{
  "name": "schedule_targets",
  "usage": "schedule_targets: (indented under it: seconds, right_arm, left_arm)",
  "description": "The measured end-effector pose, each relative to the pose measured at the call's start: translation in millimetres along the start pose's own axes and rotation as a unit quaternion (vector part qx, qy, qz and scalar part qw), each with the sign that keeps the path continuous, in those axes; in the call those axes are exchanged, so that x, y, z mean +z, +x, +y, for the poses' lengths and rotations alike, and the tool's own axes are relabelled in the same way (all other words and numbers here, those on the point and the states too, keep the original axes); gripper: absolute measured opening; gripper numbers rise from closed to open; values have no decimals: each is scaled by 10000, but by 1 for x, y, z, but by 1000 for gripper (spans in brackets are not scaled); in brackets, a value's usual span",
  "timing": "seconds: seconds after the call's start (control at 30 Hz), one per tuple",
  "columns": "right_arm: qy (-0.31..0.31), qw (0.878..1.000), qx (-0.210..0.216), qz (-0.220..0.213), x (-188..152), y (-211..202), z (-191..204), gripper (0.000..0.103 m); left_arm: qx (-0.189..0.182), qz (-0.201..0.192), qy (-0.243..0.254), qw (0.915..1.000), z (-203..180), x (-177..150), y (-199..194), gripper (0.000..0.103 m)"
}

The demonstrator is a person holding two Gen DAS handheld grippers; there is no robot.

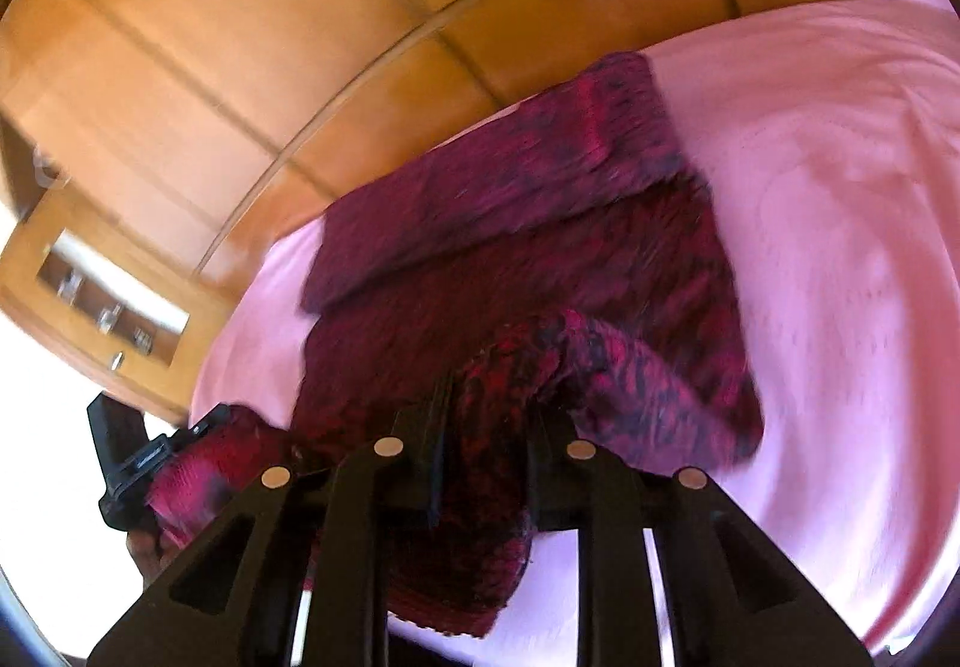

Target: Fold small clothes

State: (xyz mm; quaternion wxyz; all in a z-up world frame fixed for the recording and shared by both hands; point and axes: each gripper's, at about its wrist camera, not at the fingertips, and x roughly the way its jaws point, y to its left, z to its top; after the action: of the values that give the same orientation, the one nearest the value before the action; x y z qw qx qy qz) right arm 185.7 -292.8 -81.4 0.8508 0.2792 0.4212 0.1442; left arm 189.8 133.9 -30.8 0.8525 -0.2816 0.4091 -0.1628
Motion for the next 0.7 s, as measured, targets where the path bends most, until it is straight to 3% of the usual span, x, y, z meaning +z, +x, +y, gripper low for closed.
schedule_targets:
  seconds: [0.1,0.27,0.43,0.57,0.6,0.67,0.7]
  right_arm:
    - [201,9991,-357,100,12,20,-16,17]
    - [357,9975,-557,231,18,42,-20,17]
    - [551,9973,-419,257,15,35,-23,20]
    - [1081,9930,-388,267,29,44,-37,18]
    - [1226,9914,-356,273,33,45,-41,18]
    - [1516,9876,-267,293,38,45,-49,18]
    - [1664,9853,-212,314,40,45,-52,18]
  left_arm:
    - [296,102,-45,9995,2,22,29,0]
    - [764,68,-214,9968,14,51,55,0]
    - [914,-171,-231,9954,25,58,38,0]
    - [1190,-443,-370,9912,47,49,7,0]
    - [1205,-465,-375,9909,53,41,-3,3]
    - [1082,-462,-250,9927,58,24,-20,39]
    - [988,-490,-201,9937,59,18,-27,66]
